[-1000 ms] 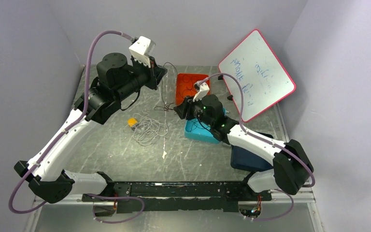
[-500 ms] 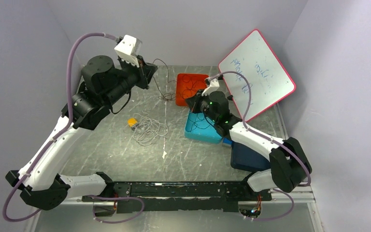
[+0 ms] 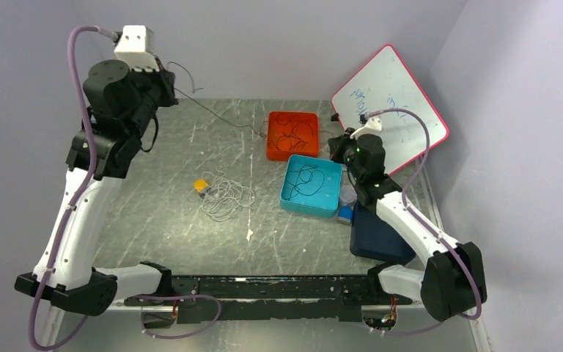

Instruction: Untangle the cables

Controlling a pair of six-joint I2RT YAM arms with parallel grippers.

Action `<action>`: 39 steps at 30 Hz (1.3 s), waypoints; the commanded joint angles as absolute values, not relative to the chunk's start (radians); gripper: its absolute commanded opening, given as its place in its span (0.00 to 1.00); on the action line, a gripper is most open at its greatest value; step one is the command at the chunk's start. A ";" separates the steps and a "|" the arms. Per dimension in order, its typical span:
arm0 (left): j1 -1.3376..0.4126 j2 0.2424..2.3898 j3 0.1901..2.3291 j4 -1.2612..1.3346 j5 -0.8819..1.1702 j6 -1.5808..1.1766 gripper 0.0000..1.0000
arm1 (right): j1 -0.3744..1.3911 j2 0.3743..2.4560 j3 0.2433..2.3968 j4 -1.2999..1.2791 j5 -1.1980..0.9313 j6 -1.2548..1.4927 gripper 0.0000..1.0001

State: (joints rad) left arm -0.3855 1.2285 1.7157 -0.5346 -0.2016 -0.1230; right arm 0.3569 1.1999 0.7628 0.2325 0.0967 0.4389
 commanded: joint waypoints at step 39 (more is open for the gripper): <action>-0.112 1.212 1.760 -0.557 -0.753 0.102 0.07 | 0.024 1.153 0.677 0.076 0.108 0.477 0.00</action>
State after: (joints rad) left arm -0.1242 1.2312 1.7676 -0.6079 -0.6907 0.0544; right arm 0.0521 1.1538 0.6941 0.0769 0.1181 0.4664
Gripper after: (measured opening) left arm 0.077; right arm 0.018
